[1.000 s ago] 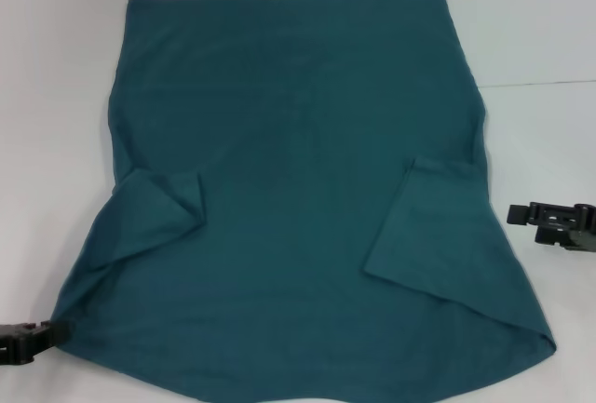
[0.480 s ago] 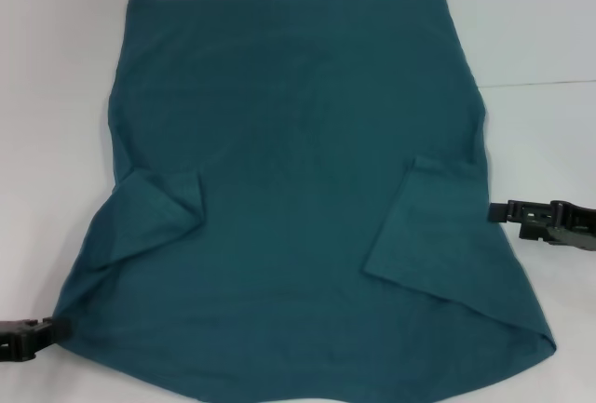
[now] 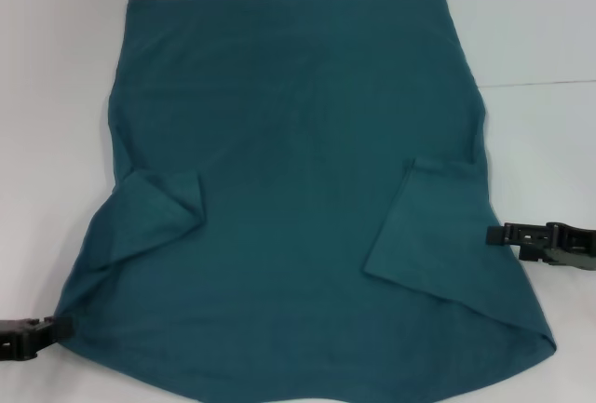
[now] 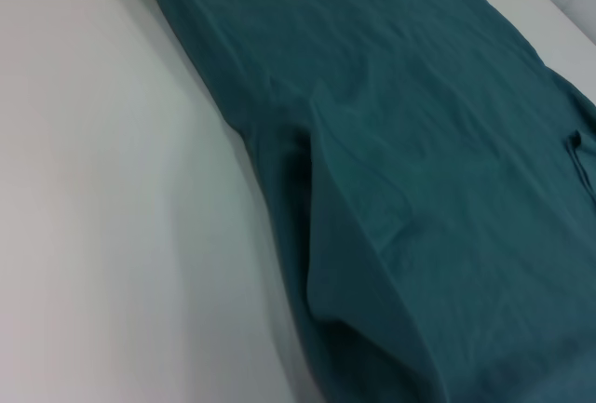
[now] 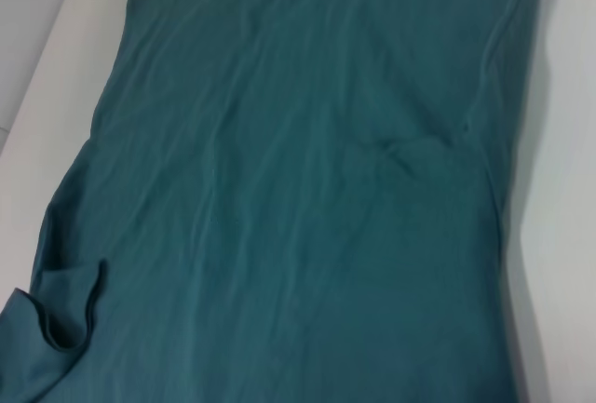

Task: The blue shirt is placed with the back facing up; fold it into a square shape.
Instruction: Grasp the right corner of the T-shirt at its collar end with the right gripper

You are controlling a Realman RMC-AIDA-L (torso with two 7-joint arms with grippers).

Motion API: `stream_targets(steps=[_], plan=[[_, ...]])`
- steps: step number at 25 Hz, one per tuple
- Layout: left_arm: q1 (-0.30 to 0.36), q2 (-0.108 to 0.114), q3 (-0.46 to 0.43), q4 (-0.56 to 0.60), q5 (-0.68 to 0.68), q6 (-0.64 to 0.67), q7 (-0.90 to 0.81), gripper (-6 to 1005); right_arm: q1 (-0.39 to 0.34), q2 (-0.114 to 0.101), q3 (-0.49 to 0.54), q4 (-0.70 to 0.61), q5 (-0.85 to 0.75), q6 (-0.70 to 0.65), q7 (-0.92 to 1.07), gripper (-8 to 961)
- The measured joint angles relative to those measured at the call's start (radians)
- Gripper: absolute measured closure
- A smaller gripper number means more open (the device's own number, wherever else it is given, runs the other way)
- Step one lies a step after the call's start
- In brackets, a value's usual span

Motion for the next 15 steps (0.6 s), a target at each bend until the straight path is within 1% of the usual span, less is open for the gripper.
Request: stream_targets(steps=[9,15], plan=[[-0.002,0.001,0.001,0.001,0.000,0.000,-0.002,937,-0.003,0.006,0.000,-0.001,-0.014,-0.011,0.000,38],[-0.004,-0.001,0.003,0.010,0.000,0.002,-0.006,936,-0.004,0.006,0.000,-0.002,-0.015,-0.022,0.000,39]])
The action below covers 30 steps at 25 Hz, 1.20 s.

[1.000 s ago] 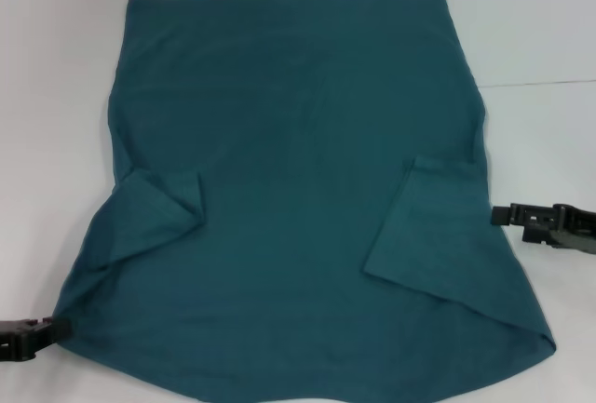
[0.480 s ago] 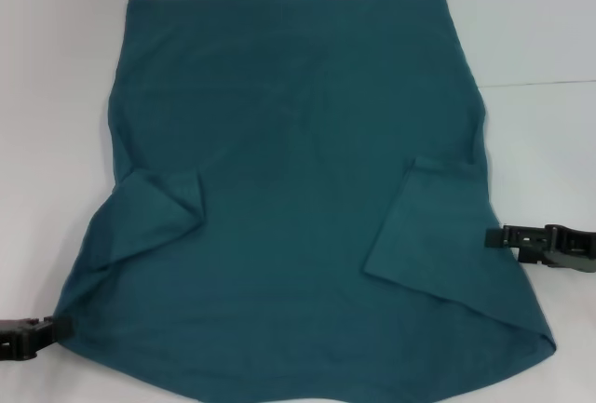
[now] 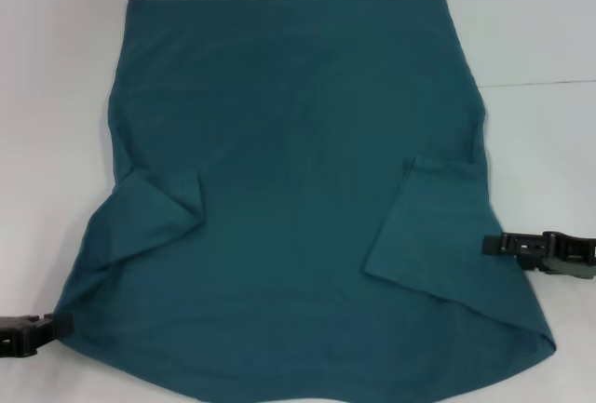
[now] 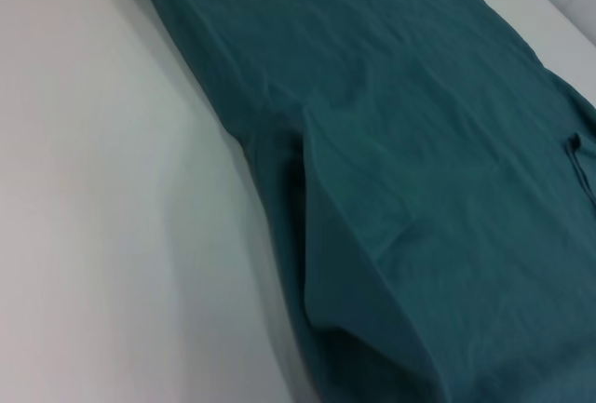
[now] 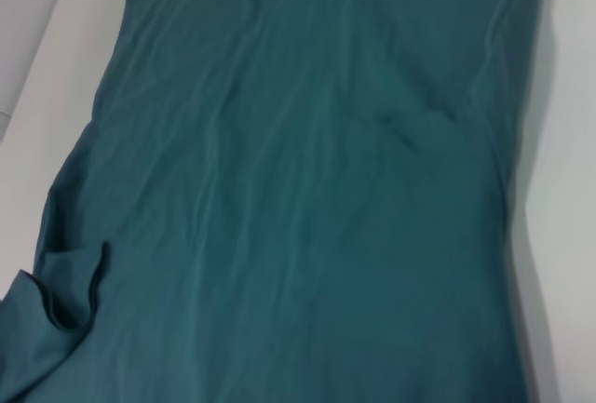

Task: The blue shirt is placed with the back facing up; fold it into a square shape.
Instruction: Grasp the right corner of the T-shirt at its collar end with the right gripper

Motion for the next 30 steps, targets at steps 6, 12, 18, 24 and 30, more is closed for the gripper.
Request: stream_targets(steps=[6,12,18,24,30], plan=[[-0.005,-0.001,0.000,0.001,0.000,0.001,0.000,937,0.002,0.002,0.000,-0.001,0.000,-0.066,-0.004,39],[-0.013,-0.001,0.000,0.001,-0.001,0.001,-0.001,937,-0.007,0.003,0.000,-0.001,-0.001,-0.122,-0.007,39],[-0.016,-0.003,0.000,0.000,-0.002,0.001,-0.001,937,-0.024,-0.002,0.002,-0.001,-0.032,-0.168,0.000,39],[-0.023,-0.008,0.000,0.001,-0.002,0.010,-0.002,937,-0.044,-0.018,0.007,-0.002,-0.033,-0.196,0.000,38],[-0.032,-0.010,0.001,0.001,-0.002,0.010,-0.003,936,-0.052,-0.022,0.003,-0.003,-0.035,-0.204,0.000,38]])
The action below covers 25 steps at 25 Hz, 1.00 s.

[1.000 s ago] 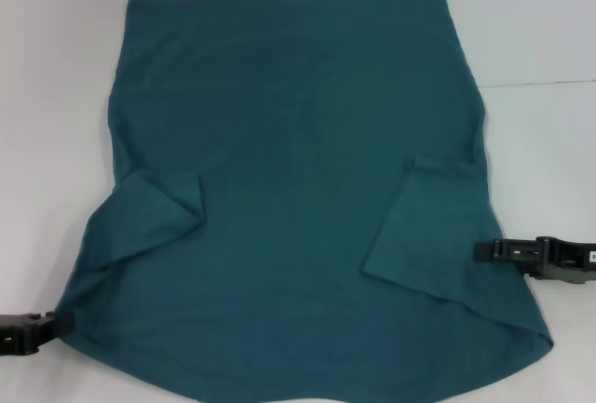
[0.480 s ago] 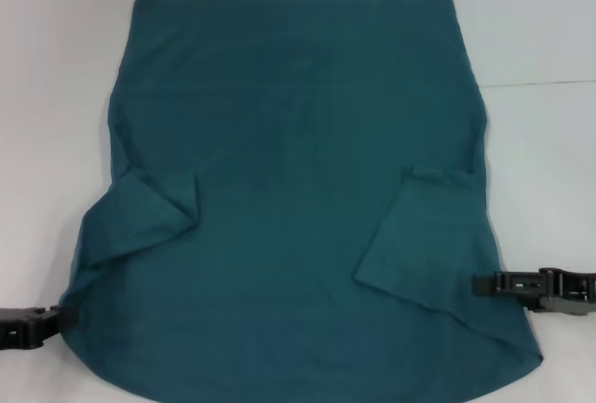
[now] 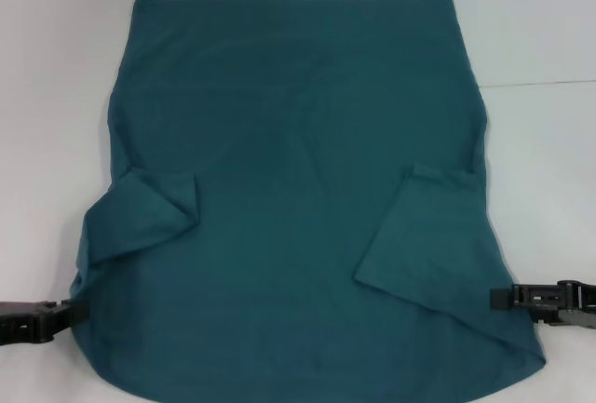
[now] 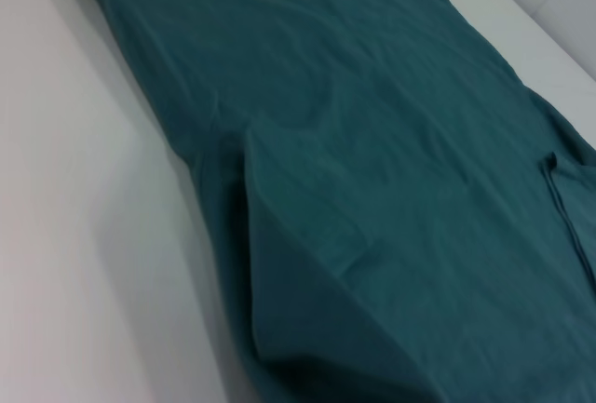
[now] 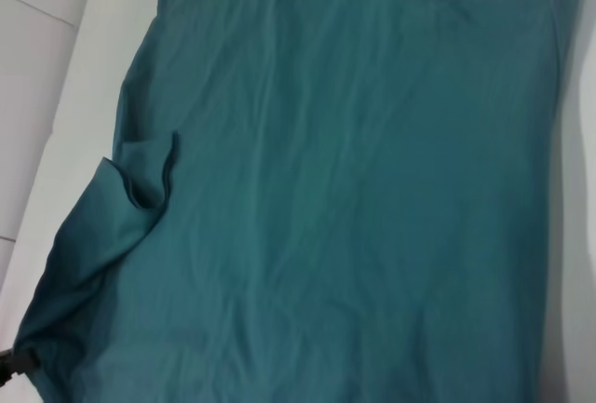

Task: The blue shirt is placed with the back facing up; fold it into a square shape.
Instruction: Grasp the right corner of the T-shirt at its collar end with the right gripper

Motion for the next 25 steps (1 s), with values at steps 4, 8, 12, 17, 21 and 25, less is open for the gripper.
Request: stream_targets(steps=[4,8,12,17,21,25], plan=[[-0.005,0.000,0.001,0.000,0.000,0.000,-0.003,936,0.000,0.000,-0.002,0.000,-0.003,-0.012,0.000,38],[-0.008,0.000,0.002,0.000,0.001,0.001,-0.008,936,0.001,0.002,0.001,0.000,-0.003,-0.044,-0.003,38],[-0.015,0.001,0.002,0.000,0.001,0.001,-0.009,936,0.008,0.006,0.003,0.000,-0.003,-0.072,-0.007,38],[-0.024,0.002,0.002,0.000,0.002,0.002,-0.011,936,0.011,0.004,-0.002,0.000,-0.019,-0.079,0.005,39],[-0.029,0.002,0.002,0.000,0.004,0.002,-0.011,936,0.011,0.002,-0.002,0.000,-0.047,-0.083,0.024,39],[-0.032,0.002,0.002,0.000,0.006,0.003,-0.019,937,0.011,-0.002,0.005,0.000,-0.069,-0.095,0.030,39]])
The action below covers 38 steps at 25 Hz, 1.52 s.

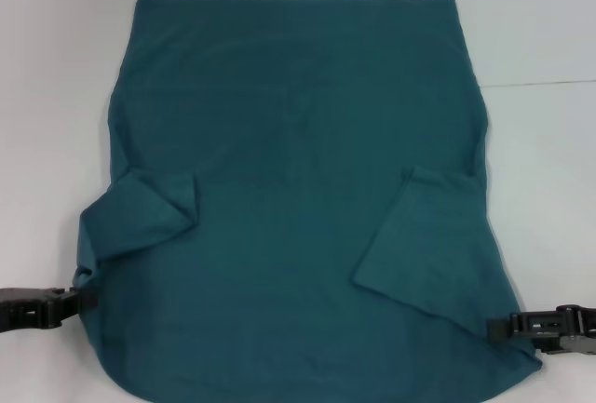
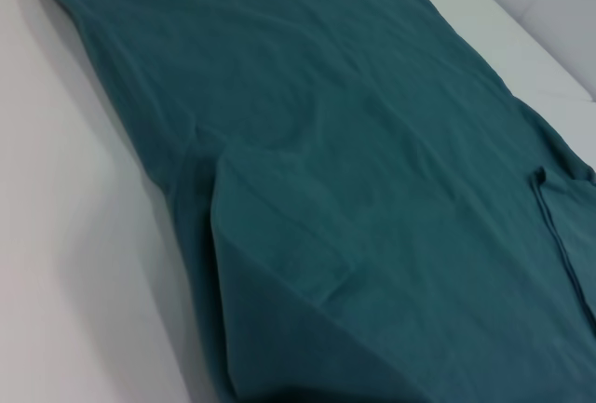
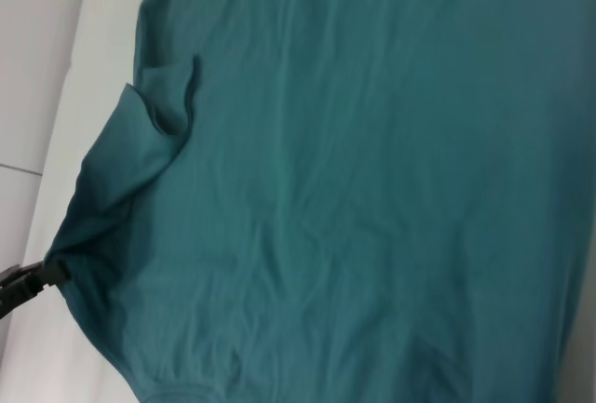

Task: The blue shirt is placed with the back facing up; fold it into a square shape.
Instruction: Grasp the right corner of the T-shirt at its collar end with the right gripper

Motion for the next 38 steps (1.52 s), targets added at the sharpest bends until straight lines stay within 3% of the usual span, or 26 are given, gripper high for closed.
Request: stream_targets(steps=[15,34,38], plan=[[-0.002,-0.002,0.000,0.000,0.001,0.000,-0.003,937,-0.013,-0.023,-0.005,-0.001,-0.009,-0.012,0.020,38],[-0.008,-0.002,0.000,0.000,-0.003,0.000,-0.003,936,-0.010,-0.009,-0.005,0.000,-0.009,-0.052,0.018,39],[-0.012,-0.002,0.000,0.000,-0.002,0.000,-0.003,936,-0.013,-0.009,-0.003,0.001,-0.009,-0.042,0.021,94]])
